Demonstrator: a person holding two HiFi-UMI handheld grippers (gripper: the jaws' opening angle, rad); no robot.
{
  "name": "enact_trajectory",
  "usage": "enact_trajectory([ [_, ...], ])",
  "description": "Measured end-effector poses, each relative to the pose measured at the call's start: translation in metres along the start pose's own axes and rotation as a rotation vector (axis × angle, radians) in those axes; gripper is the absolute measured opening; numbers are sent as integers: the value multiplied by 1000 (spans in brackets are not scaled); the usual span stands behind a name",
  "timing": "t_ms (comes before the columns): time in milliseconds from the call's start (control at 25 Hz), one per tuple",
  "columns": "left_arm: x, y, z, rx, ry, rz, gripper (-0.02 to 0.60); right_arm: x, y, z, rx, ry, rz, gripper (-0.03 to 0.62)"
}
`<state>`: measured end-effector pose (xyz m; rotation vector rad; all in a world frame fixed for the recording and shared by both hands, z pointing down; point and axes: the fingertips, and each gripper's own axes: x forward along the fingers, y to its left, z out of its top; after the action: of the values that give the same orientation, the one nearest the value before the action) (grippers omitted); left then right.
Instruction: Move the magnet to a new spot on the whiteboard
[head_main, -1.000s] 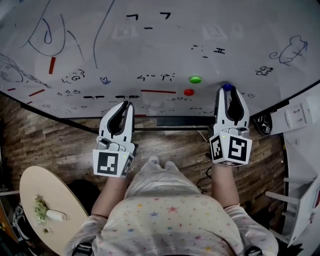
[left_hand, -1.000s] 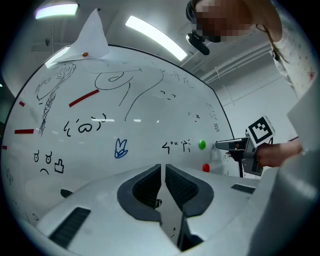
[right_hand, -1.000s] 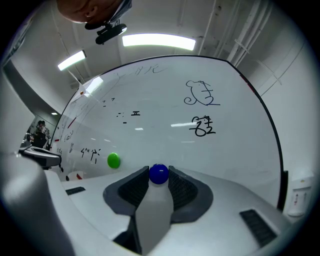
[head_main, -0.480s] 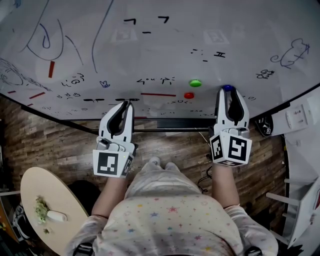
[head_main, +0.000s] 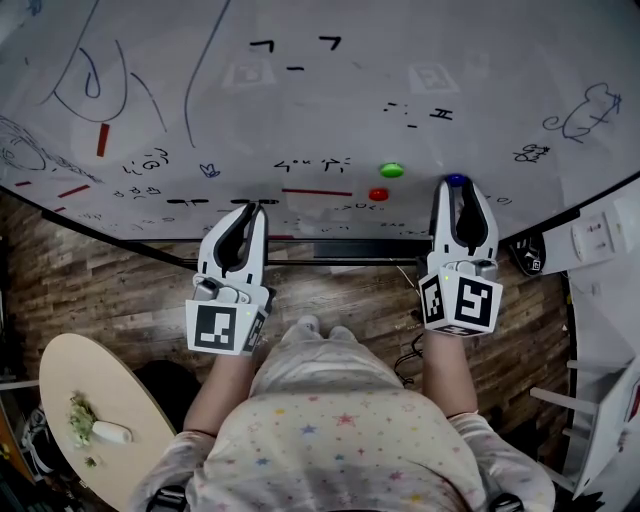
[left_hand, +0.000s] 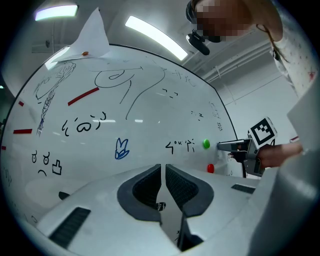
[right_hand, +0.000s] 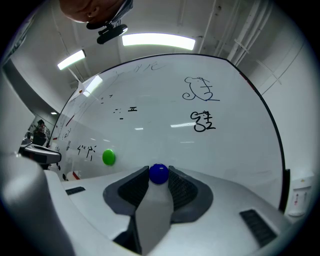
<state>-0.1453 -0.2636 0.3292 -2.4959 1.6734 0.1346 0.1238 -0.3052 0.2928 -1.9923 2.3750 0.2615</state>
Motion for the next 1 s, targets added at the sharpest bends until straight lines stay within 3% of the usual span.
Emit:
enact_trajectory([
  [1000,-11,-6,9,6,-18,-3,36,-14,2,10,-19,-11,-16,129],
])
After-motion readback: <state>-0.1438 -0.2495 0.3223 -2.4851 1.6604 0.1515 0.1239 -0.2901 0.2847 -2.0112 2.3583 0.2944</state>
